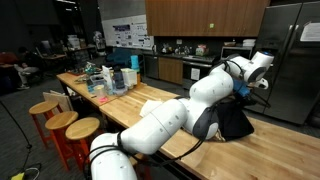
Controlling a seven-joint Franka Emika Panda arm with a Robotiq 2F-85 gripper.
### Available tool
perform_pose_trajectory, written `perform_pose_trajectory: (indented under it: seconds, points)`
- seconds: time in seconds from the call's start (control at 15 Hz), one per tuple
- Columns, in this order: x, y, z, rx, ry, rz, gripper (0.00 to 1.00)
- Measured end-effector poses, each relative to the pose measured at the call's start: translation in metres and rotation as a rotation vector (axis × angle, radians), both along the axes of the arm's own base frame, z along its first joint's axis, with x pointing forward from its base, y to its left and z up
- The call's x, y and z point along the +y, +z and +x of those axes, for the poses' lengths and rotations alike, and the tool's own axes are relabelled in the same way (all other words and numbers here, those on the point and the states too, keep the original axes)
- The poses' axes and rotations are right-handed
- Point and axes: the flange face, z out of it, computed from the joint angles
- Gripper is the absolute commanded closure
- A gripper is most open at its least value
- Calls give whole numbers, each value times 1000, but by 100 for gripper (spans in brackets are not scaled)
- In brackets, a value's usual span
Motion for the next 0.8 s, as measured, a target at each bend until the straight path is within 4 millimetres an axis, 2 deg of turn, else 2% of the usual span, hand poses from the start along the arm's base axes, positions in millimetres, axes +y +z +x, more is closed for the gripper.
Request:
perform_pose_trajectory:
  seconds: [0.33,0.6,0.8]
  points:
    - [74,25,15,18,283,-14,97]
    - [136,30,15,98,501,34,97]
    - [179,27,9,183,656,94,97]
